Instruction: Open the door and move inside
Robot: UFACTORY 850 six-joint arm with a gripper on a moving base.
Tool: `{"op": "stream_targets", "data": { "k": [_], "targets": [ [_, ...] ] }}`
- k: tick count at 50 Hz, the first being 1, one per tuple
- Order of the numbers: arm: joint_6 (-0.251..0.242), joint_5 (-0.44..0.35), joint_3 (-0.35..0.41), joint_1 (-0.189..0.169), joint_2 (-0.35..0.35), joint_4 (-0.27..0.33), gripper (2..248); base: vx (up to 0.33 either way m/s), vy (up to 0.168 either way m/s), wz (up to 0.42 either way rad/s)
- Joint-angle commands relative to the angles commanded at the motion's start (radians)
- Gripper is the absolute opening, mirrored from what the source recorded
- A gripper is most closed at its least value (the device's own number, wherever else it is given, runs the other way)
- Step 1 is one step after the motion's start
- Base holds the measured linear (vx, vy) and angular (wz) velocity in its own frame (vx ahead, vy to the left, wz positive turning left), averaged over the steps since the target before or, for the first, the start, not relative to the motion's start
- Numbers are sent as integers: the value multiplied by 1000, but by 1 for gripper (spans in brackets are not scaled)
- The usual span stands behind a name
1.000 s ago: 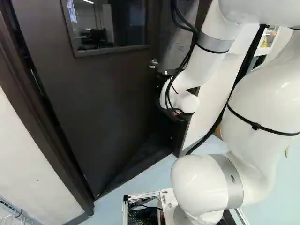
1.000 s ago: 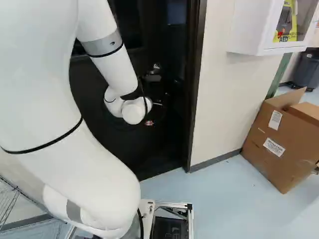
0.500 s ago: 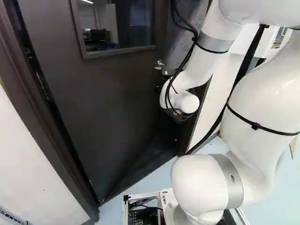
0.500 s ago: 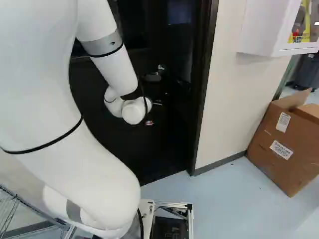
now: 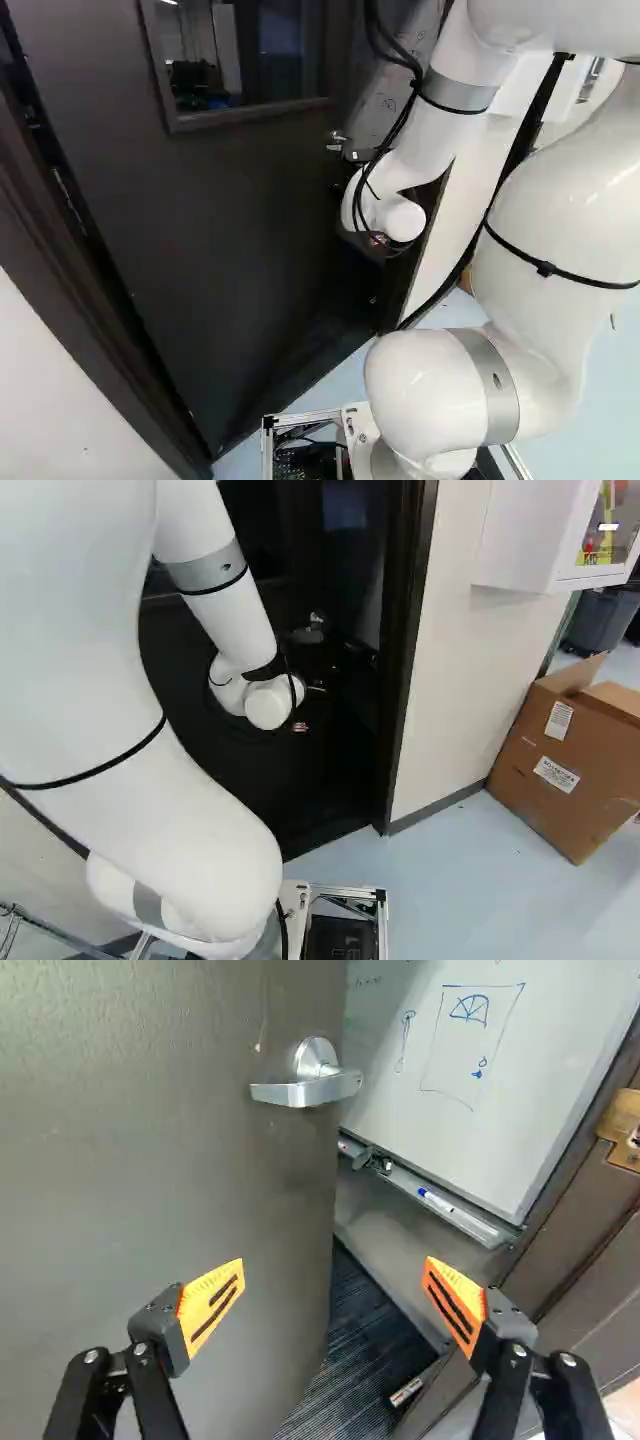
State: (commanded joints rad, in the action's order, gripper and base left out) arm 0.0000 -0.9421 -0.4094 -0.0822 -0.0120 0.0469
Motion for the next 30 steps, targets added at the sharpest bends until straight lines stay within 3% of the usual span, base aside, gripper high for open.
{"op": "stream_targets", "data": {
  "k": [30],
  "targets": [
    [0,0,0,0,0,0,247,39,60,-10]
  ]
}}
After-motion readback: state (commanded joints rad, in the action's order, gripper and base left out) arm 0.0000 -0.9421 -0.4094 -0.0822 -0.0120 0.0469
